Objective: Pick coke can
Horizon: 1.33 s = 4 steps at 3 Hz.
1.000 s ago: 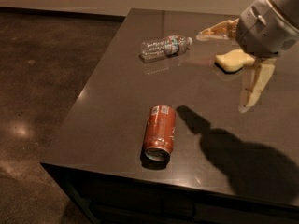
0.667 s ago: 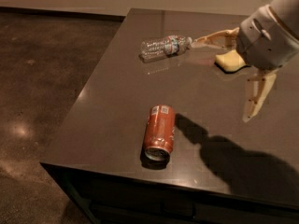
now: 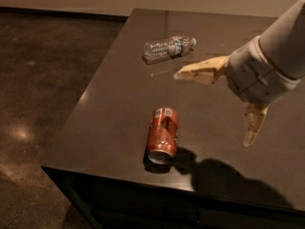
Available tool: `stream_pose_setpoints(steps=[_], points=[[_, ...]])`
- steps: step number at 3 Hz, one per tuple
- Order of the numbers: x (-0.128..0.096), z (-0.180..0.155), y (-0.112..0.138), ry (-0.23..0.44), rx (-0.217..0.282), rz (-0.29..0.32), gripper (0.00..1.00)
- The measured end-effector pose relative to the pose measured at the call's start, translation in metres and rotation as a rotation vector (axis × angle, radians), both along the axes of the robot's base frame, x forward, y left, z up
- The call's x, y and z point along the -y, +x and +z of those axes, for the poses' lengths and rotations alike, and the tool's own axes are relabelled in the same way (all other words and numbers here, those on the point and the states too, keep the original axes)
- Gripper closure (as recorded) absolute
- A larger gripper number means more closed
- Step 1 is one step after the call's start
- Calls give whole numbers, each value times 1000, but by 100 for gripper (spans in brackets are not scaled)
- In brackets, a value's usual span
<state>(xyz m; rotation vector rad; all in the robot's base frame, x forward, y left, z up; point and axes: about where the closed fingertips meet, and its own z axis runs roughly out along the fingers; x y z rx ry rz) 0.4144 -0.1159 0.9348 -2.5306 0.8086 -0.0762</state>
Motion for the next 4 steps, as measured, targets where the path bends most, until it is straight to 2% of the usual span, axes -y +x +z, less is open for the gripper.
stream_pose_setpoints(steps=[1,2,3,4], points=[[-18,-8,-13,-63,97,144,0],[-37,-14,-20,-147,151,244,0],[-52,-18,-22,-231,169,310,0],[-62,-26,-19,-318,152,370,0]])
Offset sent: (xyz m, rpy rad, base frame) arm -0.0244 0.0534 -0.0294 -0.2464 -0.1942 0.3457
